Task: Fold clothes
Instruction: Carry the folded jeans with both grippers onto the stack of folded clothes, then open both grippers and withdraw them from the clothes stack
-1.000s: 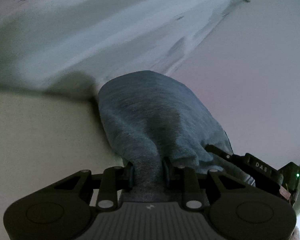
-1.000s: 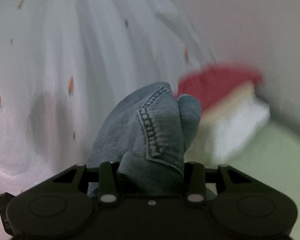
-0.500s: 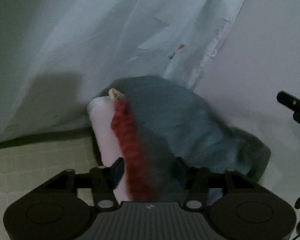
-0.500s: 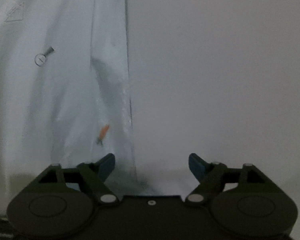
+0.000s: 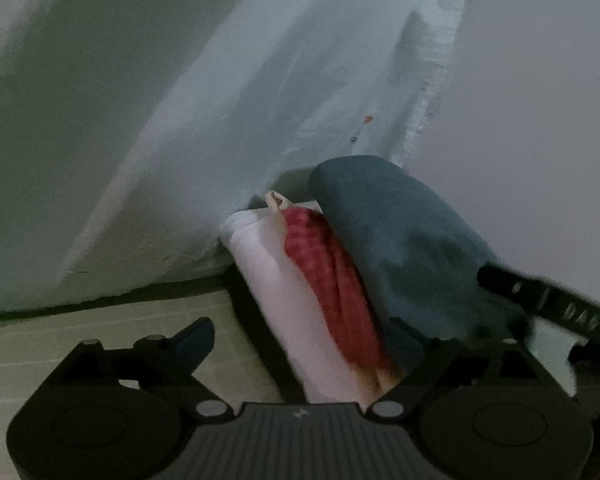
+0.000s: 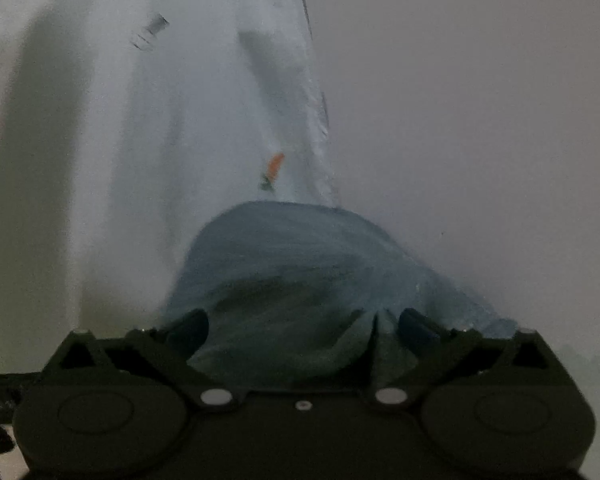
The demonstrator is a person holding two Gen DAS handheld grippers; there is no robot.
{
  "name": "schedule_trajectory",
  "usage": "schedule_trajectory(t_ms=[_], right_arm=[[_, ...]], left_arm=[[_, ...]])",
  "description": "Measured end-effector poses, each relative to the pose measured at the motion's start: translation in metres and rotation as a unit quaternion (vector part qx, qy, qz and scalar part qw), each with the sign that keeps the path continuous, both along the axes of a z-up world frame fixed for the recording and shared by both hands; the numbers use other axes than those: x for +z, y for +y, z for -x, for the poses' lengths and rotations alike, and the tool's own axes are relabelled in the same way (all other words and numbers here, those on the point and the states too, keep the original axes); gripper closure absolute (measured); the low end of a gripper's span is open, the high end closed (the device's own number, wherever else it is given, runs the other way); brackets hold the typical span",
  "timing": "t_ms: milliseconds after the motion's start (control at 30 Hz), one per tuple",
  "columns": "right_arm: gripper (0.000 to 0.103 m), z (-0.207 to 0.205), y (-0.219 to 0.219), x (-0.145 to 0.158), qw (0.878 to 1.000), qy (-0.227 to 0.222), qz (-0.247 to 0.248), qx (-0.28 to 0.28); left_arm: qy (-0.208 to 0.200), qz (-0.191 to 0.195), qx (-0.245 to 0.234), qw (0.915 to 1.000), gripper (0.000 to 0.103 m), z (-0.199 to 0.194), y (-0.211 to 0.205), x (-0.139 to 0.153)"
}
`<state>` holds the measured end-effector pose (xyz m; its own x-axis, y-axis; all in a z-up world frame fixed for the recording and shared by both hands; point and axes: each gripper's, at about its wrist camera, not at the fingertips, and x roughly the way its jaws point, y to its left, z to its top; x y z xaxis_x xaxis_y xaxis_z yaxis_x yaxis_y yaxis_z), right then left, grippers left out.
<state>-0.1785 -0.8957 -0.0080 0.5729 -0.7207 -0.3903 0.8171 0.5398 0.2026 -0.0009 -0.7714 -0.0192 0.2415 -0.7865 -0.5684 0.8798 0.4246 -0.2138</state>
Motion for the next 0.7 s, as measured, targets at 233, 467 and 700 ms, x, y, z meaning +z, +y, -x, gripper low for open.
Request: schedule_trajectory(t_ms=[233, 467, 700], right_arm=[[0.001, 0.041, 0.100, 0.012, 1.000, -0.004, -0.010, -0.018], [0.001, 0.080, 0.191, 0.007, 0.998, 0.057, 0.011, -0.022], [0.001, 0.111, 0.260, -0.010, 0.997, 0.060, -0.009, -0.056]], left_arm=[[-0.044, 0.029, -0.038, 0.9979, 0.003, 0.051, 0.078, 0.012], [-0.087, 0.061, -0.077, 0.9914, 0.000, 0.102, 0.156, 0.023], [-0.075, 0.050, -0.077, 0.9929, 0.000, 0.123, 0.207, 0.015]])
